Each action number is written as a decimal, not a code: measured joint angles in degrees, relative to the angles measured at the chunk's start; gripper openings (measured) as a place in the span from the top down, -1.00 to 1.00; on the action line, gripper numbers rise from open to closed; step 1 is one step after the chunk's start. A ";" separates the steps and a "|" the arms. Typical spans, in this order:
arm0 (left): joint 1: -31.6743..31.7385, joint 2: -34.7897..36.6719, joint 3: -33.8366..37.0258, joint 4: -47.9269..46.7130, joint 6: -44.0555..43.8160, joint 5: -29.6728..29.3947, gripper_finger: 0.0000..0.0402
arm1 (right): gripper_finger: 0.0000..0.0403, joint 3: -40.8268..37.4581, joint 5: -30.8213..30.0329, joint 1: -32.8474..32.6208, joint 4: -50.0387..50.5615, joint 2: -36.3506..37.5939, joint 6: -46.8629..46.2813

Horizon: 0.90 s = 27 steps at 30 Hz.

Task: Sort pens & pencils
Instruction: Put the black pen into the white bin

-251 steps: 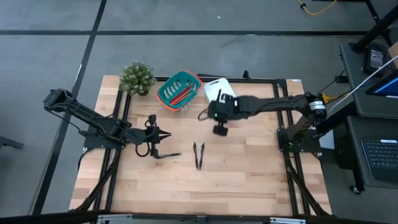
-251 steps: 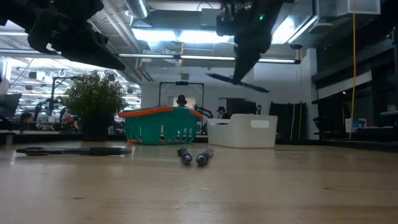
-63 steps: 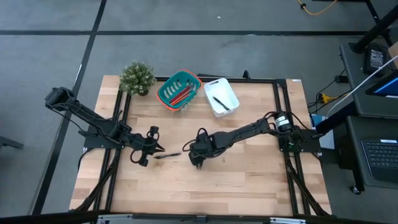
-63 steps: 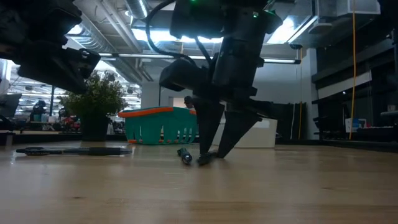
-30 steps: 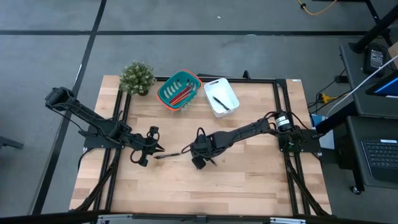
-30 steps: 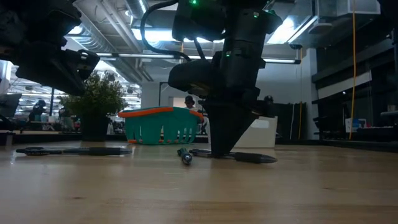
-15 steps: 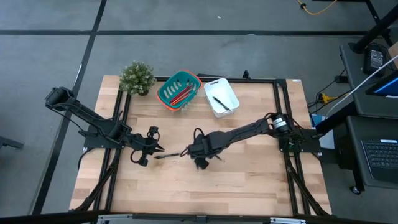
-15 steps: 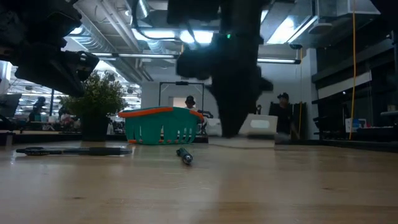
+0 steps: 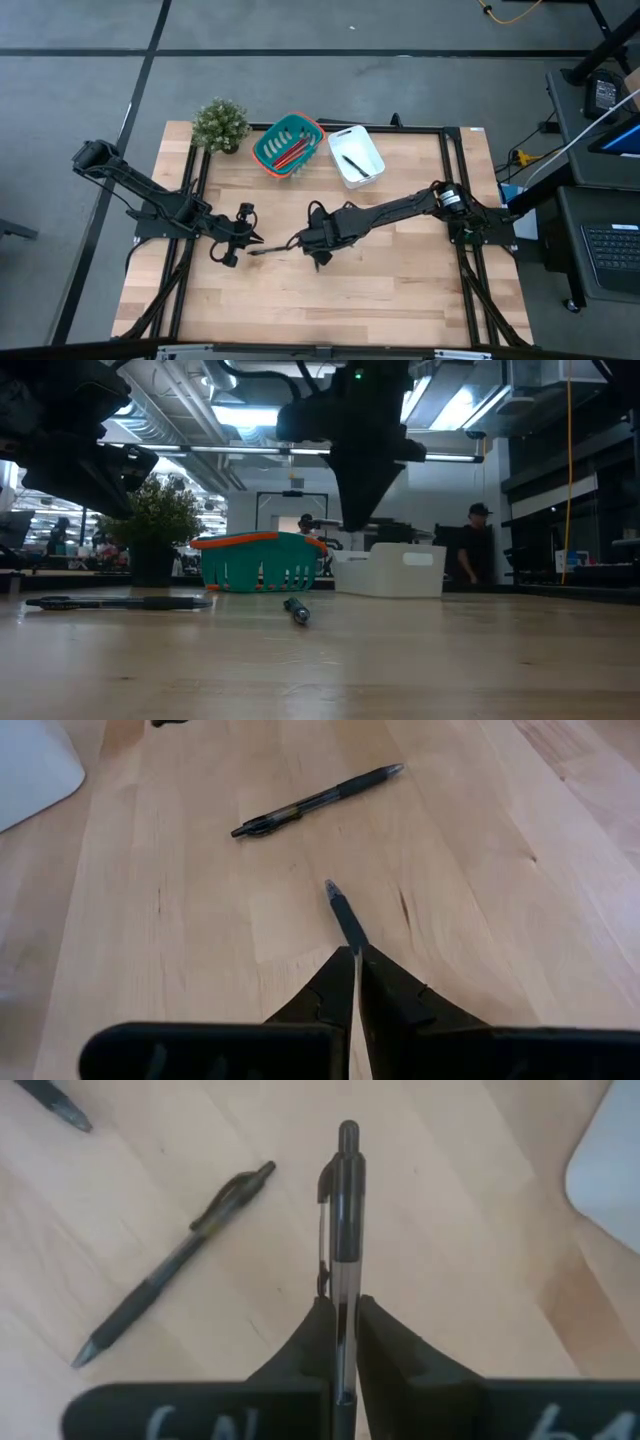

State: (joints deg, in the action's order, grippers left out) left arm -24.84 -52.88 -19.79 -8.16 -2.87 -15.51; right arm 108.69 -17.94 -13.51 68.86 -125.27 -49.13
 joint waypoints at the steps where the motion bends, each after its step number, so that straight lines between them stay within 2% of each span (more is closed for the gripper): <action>1: 0.00 0.00 0.00 -0.02 0.00 0.00 0.93 | 0.89 0.15 -0.05 -0.11 -0.02 0.00 0.02; 6: 0.00 -0.01 0.00 -0.04 0.00 0.00 0.93 | 0.90 0.43 -1.80 -0.68 1.96 0.77 -0.68; 8: 0.00 -0.02 0.00 -0.12 0.00 0.00 0.93 | 0.96 0.45 -2.18 -1.01 2.88 1.55 -1.34; 14: 0.01 0.00 0.00 -0.42 0.00 0.00 0.93 | 0.99 0.53 -6.81 -1.82 3.02 6.08 -3.27; 21: 0.00 0.00 0.00 -0.42 -0.01 0.00 0.93 | 0.97 0.49 -5.02 -1.82 3.01 7.45 -3.32; 27: 0.00 0.00 0.00 -0.42 -0.02 0.00 0.93 | 0.82 -4.51 -0.05 -1.56 -2.44 7.15 -1.43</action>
State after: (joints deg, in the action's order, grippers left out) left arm -24.84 -52.88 -19.79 -8.58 -2.90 -15.51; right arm 104.19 -17.98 -15.07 66.41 -118.13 -50.56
